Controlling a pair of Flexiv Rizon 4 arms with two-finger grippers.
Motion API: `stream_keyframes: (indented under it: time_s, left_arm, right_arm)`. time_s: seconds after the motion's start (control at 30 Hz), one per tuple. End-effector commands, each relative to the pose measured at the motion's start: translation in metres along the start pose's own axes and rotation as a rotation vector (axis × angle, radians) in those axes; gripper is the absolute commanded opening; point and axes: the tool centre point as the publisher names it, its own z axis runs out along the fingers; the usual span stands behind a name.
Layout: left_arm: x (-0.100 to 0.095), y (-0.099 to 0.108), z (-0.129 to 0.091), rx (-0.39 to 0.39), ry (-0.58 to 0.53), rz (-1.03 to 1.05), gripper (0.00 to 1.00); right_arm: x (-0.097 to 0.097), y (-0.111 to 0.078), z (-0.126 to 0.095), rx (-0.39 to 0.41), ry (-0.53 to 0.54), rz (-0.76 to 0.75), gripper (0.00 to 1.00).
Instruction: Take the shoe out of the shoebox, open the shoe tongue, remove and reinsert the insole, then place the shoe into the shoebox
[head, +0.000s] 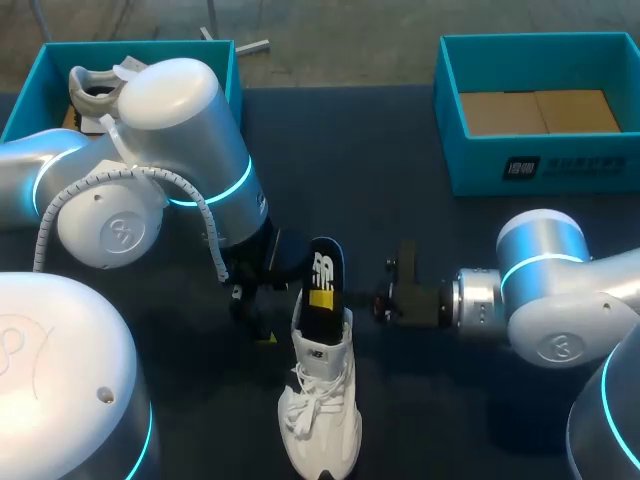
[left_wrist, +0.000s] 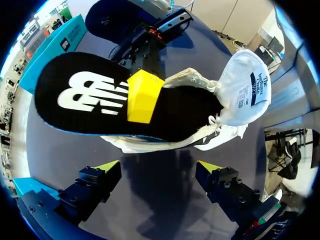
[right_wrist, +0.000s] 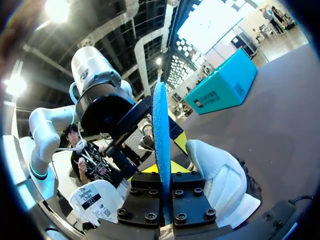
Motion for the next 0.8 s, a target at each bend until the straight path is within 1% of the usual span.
stream_keyframes:
  time_s: [0.03,0.3,0.43,0.5,0.53,0.57,0.6,0.67,0.8]
  left_arm:
    - [0.000,-0.001,0.001,-0.002,-0.001,-0.001,1.00]
    - [0.000,-0.001,0.001,-0.002,-0.001,-0.001,1.00]
    - [0.000,-0.001,0.001,-0.002,-0.001,-0.001,1.00]
    - [0.000,-0.001,0.001,-0.002,-0.001,-0.001,1.00]
    - [0.000,-0.001,0.001,-0.002,-0.001,-0.001,1.00]
    - [0.000,-0.001,0.001,-0.002,-0.001,-0.001,1.00]
    - [0.000,-0.001,0.001,-0.002,-0.001,-0.001,1.00]
    - [0.000,-0.001,0.001,-0.002,-0.001,-0.001,1.00]
    - [0.000,-0.001,0.001,-0.002,-0.001,-0.001,1.00]
  right_arm:
    - [-0.002,-0.008,-0.003,0.005,0.027,0.012,0.00]
    - [0.001,-0.018,-0.004,0.047,0.029,0.053,0.00]
    - [0.001,-0.019,-0.004,0.053,0.030,0.058,0.00]
    - [0.002,-0.018,-0.005,0.043,0.028,0.049,0.00]
    - [0.002,-0.017,-0.005,0.032,0.026,0.038,0.07]
    - [0.003,-0.016,-0.005,0.027,0.027,0.030,0.27]
    - [0.003,-0.015,-0.005,0.023,0.027,0.021,0.30]
    - [0.004,-0.013,-0.005,0.016,0.028,0.007,0.32]
    - [0.005,-0.007,-0.003,-0.002,0.024,-0.020,0.28]
